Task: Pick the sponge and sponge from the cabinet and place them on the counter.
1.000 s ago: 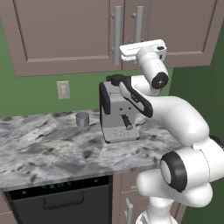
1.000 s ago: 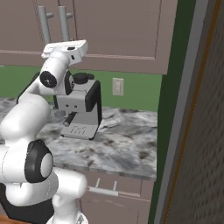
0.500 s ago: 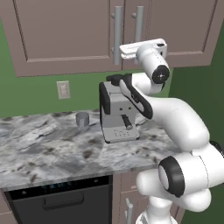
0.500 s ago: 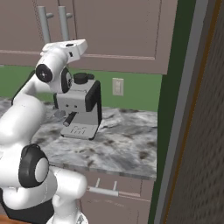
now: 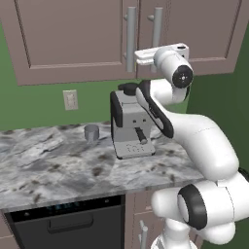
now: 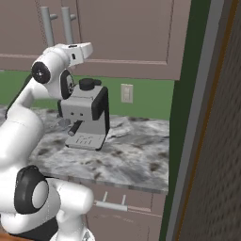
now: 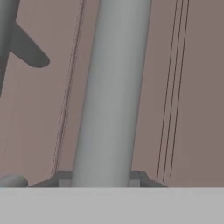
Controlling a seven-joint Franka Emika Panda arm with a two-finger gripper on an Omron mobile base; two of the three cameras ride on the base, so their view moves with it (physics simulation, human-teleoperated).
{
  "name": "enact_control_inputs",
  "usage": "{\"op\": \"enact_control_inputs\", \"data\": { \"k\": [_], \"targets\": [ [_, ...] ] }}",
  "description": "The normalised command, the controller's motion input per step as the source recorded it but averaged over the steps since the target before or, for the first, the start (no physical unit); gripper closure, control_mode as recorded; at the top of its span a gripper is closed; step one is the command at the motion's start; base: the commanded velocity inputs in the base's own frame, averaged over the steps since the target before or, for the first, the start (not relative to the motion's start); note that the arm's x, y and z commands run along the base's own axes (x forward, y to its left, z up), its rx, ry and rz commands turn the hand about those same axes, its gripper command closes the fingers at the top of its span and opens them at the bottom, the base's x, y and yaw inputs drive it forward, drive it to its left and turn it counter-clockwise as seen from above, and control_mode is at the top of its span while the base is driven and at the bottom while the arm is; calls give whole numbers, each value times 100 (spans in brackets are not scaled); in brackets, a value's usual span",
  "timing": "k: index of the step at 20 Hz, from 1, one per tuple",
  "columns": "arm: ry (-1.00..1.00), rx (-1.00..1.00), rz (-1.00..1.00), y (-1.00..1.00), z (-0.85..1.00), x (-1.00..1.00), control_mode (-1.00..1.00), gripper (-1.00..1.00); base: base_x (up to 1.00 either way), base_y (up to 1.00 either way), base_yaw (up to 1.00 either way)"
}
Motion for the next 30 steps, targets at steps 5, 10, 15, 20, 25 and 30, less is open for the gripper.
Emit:
{"op": "enact_control_inputs", "data": {
  "k": [5,10,15,20,25,30],
  "targets": [
    [4,0,-1,-13,0,-33,-100,100,0,0,0],
    [3,0,-2,-21,0,-39,-100,100,0,0,0],
    [3,0,-2,-24,0,-35,-100,100,0,0,0],
    [3,-1,-1,-29,0,-34,-100,100,0,0,0],
    [6,-3,-2,-34,0,-35,-100,100,0,0,0],
    [6,-3,-1,-35,0,-33,-100,100,0,0,0]
  ]
}}
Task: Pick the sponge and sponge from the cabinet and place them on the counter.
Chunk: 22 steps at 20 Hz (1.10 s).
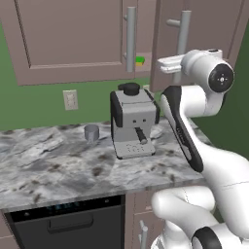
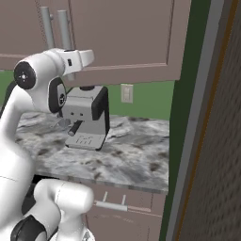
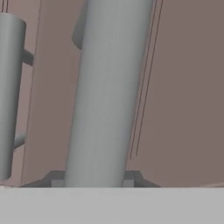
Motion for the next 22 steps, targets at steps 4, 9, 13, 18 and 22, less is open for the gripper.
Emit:
{"op": "enact_control_inputs", "data": {
  "k": [4,9,13,18,22],
  "targets": [
    [6,-3,-1,-36,0,-32,-100,100,0,0,0],
    [6,-3,0,-36,0,-31,-100,100,0,0,0],
    [6,-2,0,-37,0,-30,-100,100,0,0,0],
    [5,-1,0,-40,0,-29,-100,100,0,0,0],
    [3,0,0,-37,0,-26,-100,100,0,0,0]
  ]
}}
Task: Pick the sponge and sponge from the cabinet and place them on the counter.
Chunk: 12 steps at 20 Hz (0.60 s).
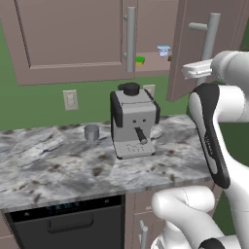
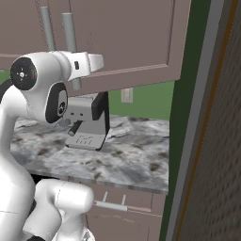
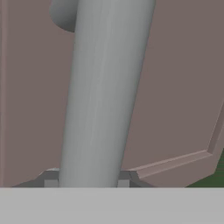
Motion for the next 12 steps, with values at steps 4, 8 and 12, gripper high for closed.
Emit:
{"op": "enact_control_inputs", "data": {
  "k": [4,8,12],
  "targets": [
    [0,0,0,-18,0,-19,-100,100,0,0,0],
    [0,0,0,-11,2,-19,-100,100,0,0,0],
    [0,0,0,-14,3,-17,-100,100,0,0,0]
  ]
}}
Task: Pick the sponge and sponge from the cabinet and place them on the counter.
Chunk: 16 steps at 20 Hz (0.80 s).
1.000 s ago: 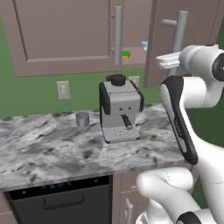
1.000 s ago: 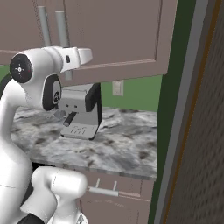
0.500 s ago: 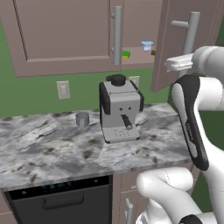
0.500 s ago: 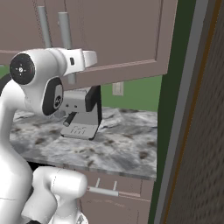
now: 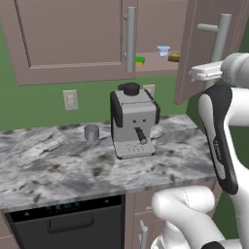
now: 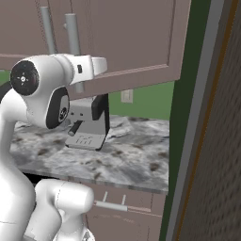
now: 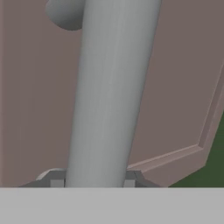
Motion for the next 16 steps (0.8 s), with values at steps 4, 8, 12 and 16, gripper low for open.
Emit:
{"op": "enact_control_inputs", "data": {
  "k": [4,8,12,16],
  "targets": [
    [0,0,0,-17,2,-17,-100,100,0,0,0],
    [0,0,0,-3,0,-2,-100,100,0,0,0],
    [0,0,0,0,0,0,-100,100,0,0,0],
    [0,0,0,-2,0,-3,-100,100,0,0,0]
  ]
}}
